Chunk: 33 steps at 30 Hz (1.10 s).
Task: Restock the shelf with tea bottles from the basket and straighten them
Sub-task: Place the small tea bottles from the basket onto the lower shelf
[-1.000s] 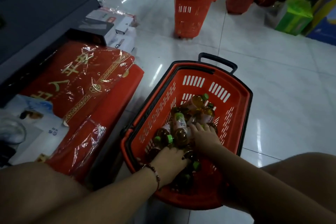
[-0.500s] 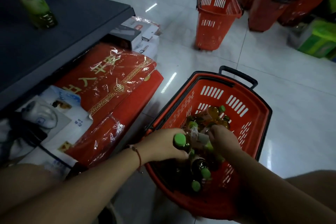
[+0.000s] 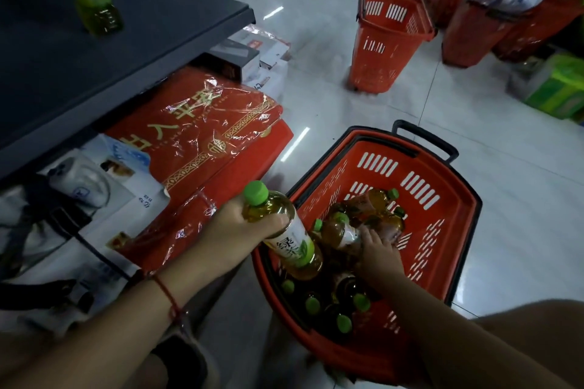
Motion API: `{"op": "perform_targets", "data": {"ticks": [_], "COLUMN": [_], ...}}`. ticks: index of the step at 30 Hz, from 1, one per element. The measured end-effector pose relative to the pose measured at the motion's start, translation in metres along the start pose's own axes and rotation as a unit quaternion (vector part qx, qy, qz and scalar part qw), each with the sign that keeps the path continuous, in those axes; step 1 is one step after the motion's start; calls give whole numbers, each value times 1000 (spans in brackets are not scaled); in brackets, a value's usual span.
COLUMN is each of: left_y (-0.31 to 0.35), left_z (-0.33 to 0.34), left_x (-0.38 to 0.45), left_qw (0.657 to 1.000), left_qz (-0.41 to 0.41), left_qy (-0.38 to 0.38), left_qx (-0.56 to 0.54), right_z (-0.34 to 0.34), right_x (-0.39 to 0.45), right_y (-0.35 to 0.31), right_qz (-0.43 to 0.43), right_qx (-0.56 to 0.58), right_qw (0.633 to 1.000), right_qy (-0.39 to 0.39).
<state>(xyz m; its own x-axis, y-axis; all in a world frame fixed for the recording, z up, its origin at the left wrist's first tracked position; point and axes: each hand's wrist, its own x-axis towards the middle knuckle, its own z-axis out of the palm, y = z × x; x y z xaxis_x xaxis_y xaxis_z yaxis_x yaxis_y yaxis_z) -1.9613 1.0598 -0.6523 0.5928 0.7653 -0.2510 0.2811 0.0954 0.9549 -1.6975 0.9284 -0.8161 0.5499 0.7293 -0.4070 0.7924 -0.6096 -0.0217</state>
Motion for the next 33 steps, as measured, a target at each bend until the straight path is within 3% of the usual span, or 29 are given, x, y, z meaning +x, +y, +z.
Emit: {"op": "perform_targets", "data": {"ticks": [8, 11, 15, 18, 22, 25, 27, 29, 33], "left_y": [4, 14, 19, 21, 29, 38, 44, 47, 48], "left_z": [-1, -4, -11, -16, -20, -24, -28, -34, -59], "left_x": [26, 30, 29, 22, 5, -7, -17, -29, -50], "left_qw": [999, 997, 986, 963, 917, 886, 882, 874, 870], "left_qz": [-33, -37, -59, -90, -138, -162, -175, -193, -226], "left_qy": [15, 50, 64, 33, 41, 69, 85, 65, 35], "left_qx": [-18, -48, -144, -250, -371, -430, -429, -440, -437], "right_z": [-12, -30, -65, -103, -133, -146, -154, -164, -181], "right_x": [27, 14, -28, -76, -136, -168, -181, -188, -179], "right_y": [5, -4, -27, -49, -75, -99, -120, -140, -166], "right_qz": [39, 47, 83, 55, 60, 52, 53, 43, -30], "right_qx": [85, 210, 485, 643, 755, 805, 833, 819, 706], "right_qw": [995, 977, 867, 750, 619, 538, 494, 519, 691], "right_qy": [23, -12, -80, -142, -208, -244, -244, -241, -152]}}
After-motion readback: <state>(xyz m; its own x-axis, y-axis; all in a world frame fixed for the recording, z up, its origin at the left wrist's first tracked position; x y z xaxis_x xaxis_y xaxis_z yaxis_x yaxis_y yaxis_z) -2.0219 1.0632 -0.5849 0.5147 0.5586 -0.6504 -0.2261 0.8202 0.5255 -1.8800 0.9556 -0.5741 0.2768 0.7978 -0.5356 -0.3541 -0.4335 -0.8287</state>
